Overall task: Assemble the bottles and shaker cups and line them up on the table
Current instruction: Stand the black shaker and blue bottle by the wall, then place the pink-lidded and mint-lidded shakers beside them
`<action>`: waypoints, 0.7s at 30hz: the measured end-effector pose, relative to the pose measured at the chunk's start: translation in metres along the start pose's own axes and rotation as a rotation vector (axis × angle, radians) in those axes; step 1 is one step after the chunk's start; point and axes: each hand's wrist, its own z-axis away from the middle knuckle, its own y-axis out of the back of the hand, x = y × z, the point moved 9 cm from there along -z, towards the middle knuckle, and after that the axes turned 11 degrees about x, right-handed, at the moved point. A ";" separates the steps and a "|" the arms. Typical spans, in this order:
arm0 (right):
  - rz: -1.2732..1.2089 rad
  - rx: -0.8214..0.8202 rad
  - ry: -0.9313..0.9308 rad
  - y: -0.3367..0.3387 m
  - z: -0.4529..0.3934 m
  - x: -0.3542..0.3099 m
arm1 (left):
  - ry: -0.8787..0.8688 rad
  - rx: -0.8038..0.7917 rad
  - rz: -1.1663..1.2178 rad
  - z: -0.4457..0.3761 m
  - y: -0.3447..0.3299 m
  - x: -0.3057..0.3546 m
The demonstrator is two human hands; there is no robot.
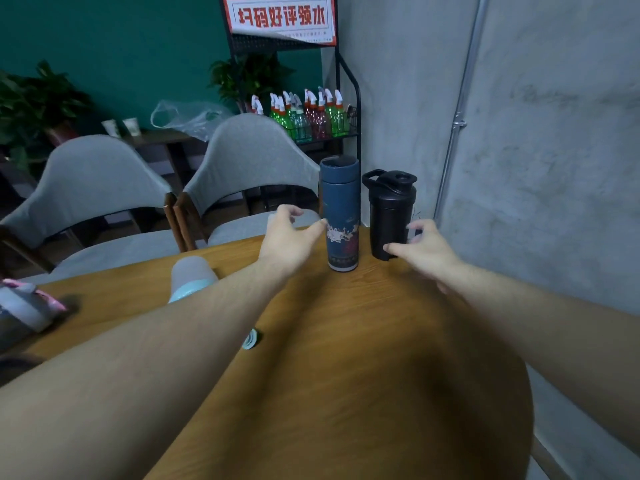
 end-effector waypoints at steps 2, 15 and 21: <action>-0.006 -0.057 0.011 -0.005 0.024 -0.012 | 0.004 -0.009 -0.024 0.009 0.027 -0.009; 0.153 -0.381 0.168 -0.107 0.172 -0.113 | 0.030 -0.098 -0.538 0.052 0.227 -0.091; 0.272 -0.393 0.433 -0.161 0.200 -0.163 | -0.004 -0.152 -0.722 0.053 0.302 -0.126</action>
